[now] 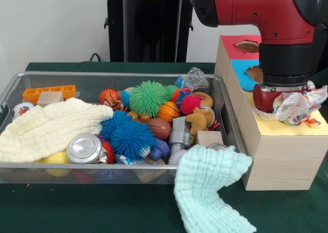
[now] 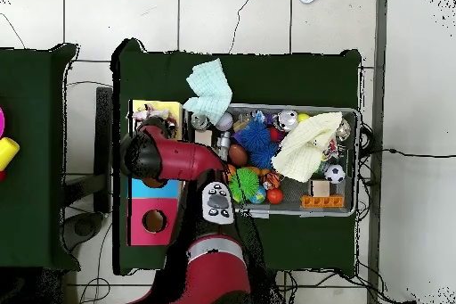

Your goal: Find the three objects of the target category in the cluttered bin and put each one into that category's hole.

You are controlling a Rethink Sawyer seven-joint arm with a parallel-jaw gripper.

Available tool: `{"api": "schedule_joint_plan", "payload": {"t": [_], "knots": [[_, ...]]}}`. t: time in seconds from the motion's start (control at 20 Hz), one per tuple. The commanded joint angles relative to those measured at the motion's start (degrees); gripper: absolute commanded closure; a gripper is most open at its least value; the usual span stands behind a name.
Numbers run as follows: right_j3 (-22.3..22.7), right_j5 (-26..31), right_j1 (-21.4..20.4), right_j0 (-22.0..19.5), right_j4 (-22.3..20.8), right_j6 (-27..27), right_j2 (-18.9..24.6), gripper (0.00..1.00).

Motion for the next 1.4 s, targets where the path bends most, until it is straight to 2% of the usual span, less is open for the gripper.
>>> {"api": "schedule_joint_plan", "payload": {"t": [0.05, 0.25, 0.4, 0.65, 1.15, 1.4], "knots": [[-0.6, 2.9, 9.8, 1.2, 1.3, 10.5, -1.5, 0.00], [1.0, 3.6, 6.6, 1.2, 0.6, 10.1, -1.9, 0.00], [2.4, 1.4, 4.7, 1.6, -0.7, 9.9, -2.6, 0.00], [3.5, 1.2, 2.9, 1.6, -1.8, 9.4, -3.2, 0.00], [7.2, 4.7, -3.0, 0.8, -2.6, 8.5, -2.7, 0.00], [8.1, 8.3, -6.1, 1.8, -2.0, 8.5, -4.1, 0.00]]}}
